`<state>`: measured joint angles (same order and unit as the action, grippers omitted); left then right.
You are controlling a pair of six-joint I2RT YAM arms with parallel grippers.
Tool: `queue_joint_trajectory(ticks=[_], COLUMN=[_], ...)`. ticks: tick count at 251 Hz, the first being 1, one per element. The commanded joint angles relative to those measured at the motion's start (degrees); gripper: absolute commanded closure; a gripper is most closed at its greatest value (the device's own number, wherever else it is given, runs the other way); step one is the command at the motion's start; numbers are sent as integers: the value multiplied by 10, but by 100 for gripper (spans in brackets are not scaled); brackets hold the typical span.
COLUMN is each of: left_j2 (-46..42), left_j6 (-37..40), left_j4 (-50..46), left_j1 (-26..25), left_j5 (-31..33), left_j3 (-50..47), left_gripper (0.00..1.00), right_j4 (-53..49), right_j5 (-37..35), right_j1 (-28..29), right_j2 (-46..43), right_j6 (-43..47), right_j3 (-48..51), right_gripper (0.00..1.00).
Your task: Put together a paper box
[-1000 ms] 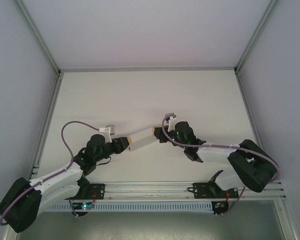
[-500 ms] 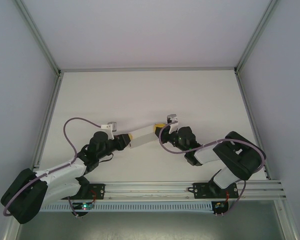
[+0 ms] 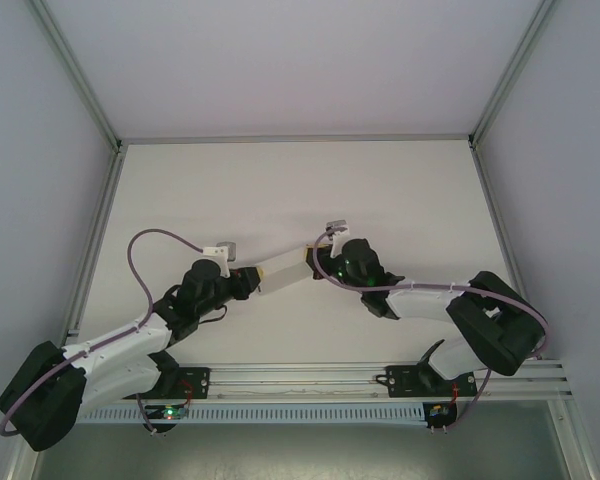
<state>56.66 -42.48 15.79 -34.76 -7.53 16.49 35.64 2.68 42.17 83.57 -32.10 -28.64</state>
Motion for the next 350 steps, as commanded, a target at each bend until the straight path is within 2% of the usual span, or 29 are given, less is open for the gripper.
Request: queue_joint_trajectory(ticks=[1, 10, 26, 46, 54, 67, 74, 83, 105, 118, 131, 144, 153, 157, 162, 165, 179, 192, 209, 218, 227, 249, 282, 320, 333, 350], left_j2=[26, 30, 31, 25, 21, 13, 7, 0, -17, -27, -39, -52, -62, -66, -71, -73, -86, -95, -106, -112, -116, -128, -150, -172, -178, -182], left_j6=[38, 39, 39, 42, 44, 46, 48, 48, 57, 68, 71, 76, 78, 77, 76, 76, 72, 70, 66, 66, 66, 63, 57, 50, 51, 50], left_j4=[-112, -116, -123, -145, -155, -175, -185, -200, -228, -249, -274, -301, -329, -342, -359, -369, -414, -441, -461, -467, -474, -492, -509, -527, -530, -532], left_j1=[-8, -8, -8, -8, -8, -8, -8, -8, -8, -8, -8, -8, -9, -8, -8, -8, -7, -7, -7, -7, -7, -7, -7, -7, -7, -7], left_j5=[-12, -16, -14, -7, -3, 9, 13, 24, 42, 48, 60, 76, 96, 109, 126, 137, 189, 224, 250, 255, 258, 272, 293, 310, 314, 316], left_j3=[26, 36, 49, 66, 72, 85, 91, 101, 127, 146, 166, 185, 199, 206, 214, 218, 232, 238, 237, 235, 235, 234, 226, 216, 213, 210], left_gripper=[69, 60, 59, 51, 44, 35, 31, 18, 13, 0, 0, 0, 0, 0, 0, 0, 0, 0, 0, 0, 0, 0, 0, 0, 0, 0], right_j4=[-248, -253, -268, -302, -309, -315, -316, -323, -344, -356, -363, -369, -368, -366, -363, -363, -378, -444, -543, -576, -593, -634, -713, -725, -730, -734], right_j5=[31, 16, -7, -45, -52, -49, -44, -37, -14, -7, 1, 10, 29, 39, 57, 69, 159, 240, 293, 276, 227, 152, 100, 13, 0, -9], right_j1=[33, 34, 33, 34, 34, 30, 26, 20, 6, 2, 0, -3, -5, -5, -6, -6, -6, -5, 4, 18, 39, 69, 78, 87, 89, 94], right_j2=[32, 24, 6, -22, -32, -46, -49, -52, -55, -60, -69, -83, -92, -95, -97, -99, -100, -93, -75, -64, -49, 0, 100, 200, 217, 226], right_j6=[-27, -37, -43, -42, -46, -46, -43, -38, -17, -4, 20, 48, 89, 113, 147, 172, 316, 449, 629, 711, 770, 859, 895, 880, 876, 873], right_j3=[-22, -31, -43, -59, -64, -72, -77, -87, -124, -147, -169, -188, -198, -202, -206, -208, -219, -243, -274, -285, -297, -337, -427, -496, -508, -512], right_gripper=[92, 91, 88, 82, 78, 64, 63, 62, 57, 55, 50, 40, 30, 23, 5, 2, 2, 2, 2, 2, 2, 2, 2, 2, 4, 13])
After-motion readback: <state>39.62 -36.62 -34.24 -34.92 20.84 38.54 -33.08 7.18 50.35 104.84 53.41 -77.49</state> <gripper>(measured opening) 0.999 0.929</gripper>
